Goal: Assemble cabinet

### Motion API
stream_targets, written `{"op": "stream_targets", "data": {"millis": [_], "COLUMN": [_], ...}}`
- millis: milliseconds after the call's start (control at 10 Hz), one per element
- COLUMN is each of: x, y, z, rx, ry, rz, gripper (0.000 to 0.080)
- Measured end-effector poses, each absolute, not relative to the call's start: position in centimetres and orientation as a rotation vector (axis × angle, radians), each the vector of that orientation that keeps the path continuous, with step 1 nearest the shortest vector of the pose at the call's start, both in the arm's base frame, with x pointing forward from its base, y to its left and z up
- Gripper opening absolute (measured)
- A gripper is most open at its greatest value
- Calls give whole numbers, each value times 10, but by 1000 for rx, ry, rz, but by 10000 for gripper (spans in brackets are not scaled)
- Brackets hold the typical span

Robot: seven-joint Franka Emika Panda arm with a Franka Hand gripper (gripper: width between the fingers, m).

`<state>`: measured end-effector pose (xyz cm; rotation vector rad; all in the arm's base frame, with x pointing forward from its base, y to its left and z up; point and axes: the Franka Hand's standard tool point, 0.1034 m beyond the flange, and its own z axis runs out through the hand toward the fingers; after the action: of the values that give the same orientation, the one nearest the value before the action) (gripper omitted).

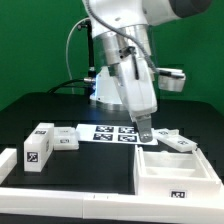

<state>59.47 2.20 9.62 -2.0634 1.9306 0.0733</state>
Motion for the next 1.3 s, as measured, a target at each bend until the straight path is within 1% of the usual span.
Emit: {"op": "stream_targets", "data": {"millis": [300,500,600,700,800,1100,1300], "x": [590,552,540,535,537,533,493], "y": [20,-10,-28,-36,-31,-34,-69], "z": [94,92,90,88,88,86,84], "rx": [-2084,-2099,-2088,-2072,-2081,-2093,-2103], "ry": [1911,1917,1946,1976,1964,1952,1956], "rz": [85,209,243,246,246,254,324], "gripper": [797,797,797,797,797,797,797]}}
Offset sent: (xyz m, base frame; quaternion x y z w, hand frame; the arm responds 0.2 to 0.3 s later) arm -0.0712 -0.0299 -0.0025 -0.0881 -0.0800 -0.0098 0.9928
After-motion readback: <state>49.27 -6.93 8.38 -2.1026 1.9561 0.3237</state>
